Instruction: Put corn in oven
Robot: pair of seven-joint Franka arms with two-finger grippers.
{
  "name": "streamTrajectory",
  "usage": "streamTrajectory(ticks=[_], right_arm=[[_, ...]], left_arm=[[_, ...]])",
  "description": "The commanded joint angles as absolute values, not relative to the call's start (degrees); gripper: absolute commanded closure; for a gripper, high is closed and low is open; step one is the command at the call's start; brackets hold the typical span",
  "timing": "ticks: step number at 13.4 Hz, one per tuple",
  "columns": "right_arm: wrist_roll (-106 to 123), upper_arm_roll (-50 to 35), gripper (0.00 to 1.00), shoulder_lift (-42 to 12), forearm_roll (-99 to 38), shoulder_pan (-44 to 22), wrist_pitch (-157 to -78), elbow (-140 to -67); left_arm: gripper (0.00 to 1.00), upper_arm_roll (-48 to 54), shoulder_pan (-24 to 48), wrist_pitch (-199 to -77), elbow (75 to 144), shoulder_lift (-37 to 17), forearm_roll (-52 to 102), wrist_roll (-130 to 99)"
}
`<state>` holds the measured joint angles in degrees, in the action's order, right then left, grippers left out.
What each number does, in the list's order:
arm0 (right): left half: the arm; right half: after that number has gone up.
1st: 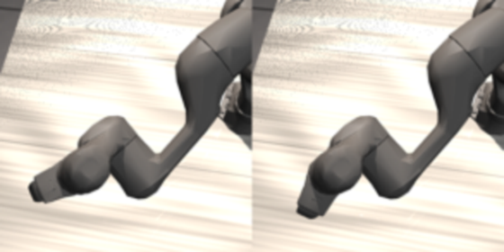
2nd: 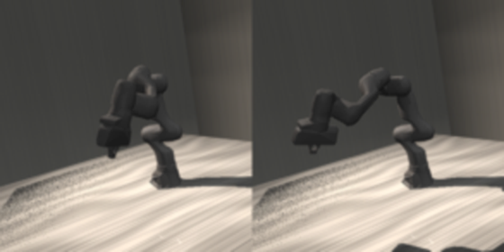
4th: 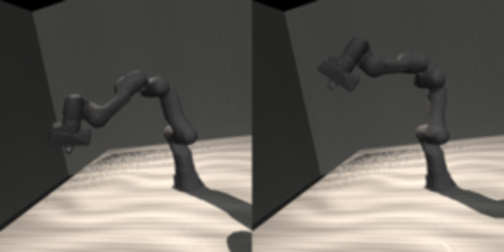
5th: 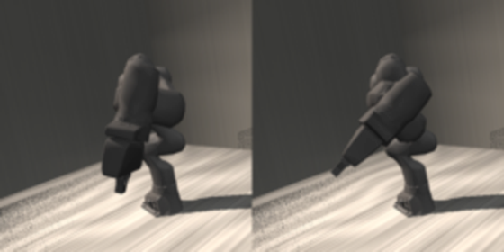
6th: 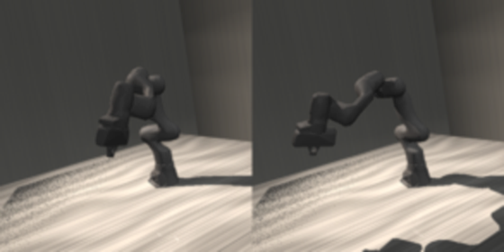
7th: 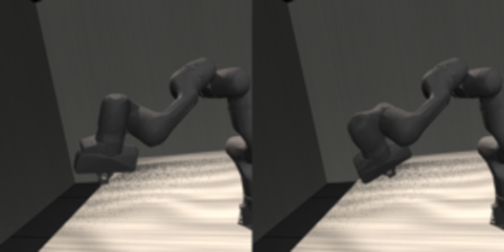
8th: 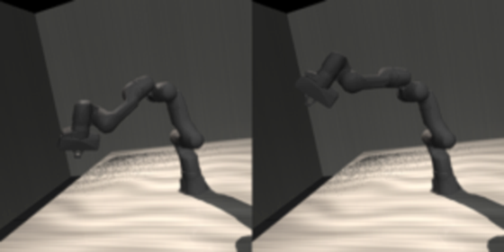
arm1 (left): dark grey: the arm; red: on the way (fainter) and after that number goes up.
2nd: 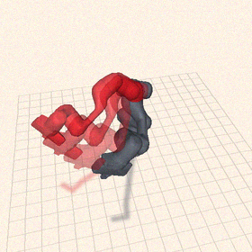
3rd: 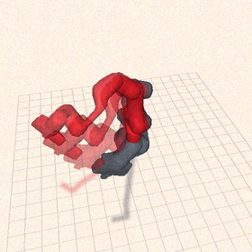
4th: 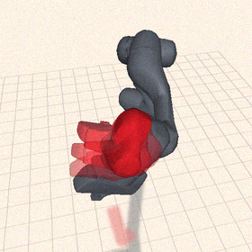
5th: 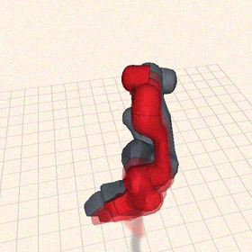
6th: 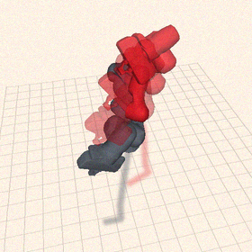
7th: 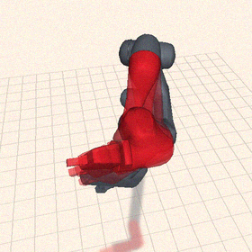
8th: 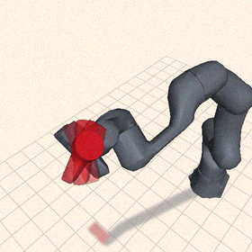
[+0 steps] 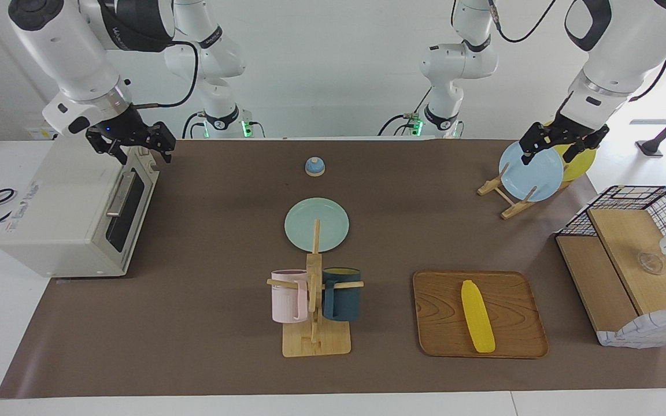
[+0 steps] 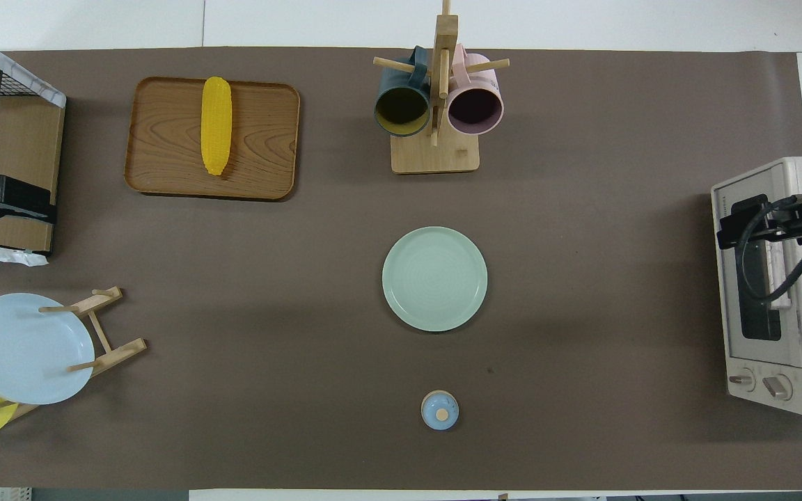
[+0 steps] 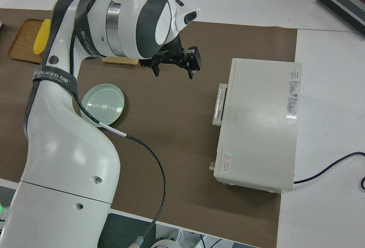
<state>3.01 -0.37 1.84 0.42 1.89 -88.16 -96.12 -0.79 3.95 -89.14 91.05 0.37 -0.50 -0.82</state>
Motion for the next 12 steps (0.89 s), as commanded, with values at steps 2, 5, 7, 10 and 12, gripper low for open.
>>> streamTrajectory(ticks=[2, 5, 7, 10, 12], right_arm=[[4.1, -1.1, 0.0, 1.8, 1.3, 2.6, -88.5, -96.0], [4.0, -1.1, 0.0, 1.9, 1.5, 2.6, -88.5, -96.2], [6.0, -1.1, 0.0, 2.7, 2.1, 3.2, -91.6, -98.2], [13.2, -0.8, 0.98, 4.6, 2.2, 5.3, -96.2, -103.5], [17.0, -0.7, 1.0, 5.2, 2.2, 6.4, -98.2, -106.3]], left_arm=[[0.0, -1.0, 4.1, -90.4, 93.2, 2.1, -1.7, -0.4], [0.0, -1.0, 4.0, -90.3, 93.3, 2.1, -1.6, -0.4], [0.0, -1.0, 4.1, -90.3, 93.3, 2.1, -1.7, -0.4], [0.0, -1.0, 4.3, -90.4, 93.3, 2.1, -1.6, -0.4], [0.0, -1.0, 4.2, -91.0, 93.4, 2.1, -1.5, -0.4]])
